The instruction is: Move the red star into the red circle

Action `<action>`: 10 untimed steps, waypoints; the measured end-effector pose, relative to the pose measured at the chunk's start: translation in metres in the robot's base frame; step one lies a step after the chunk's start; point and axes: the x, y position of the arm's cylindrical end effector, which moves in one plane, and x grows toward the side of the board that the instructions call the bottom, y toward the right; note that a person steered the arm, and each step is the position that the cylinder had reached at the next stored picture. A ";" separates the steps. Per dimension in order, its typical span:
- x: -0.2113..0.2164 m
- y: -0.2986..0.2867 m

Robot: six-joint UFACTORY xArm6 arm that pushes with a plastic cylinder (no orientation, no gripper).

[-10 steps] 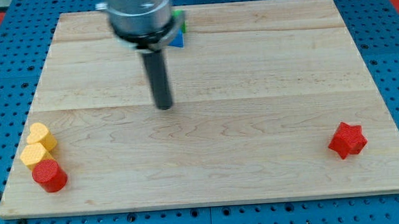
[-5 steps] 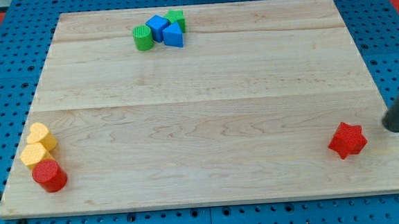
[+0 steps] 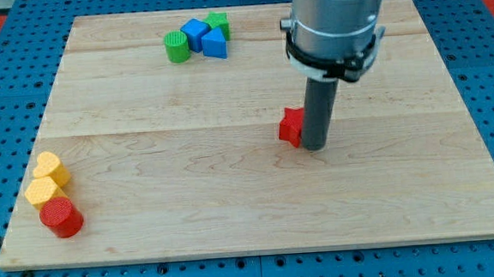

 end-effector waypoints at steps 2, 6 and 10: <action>-0.039 0.023; 0.013 -0.169; 0.057 -0.234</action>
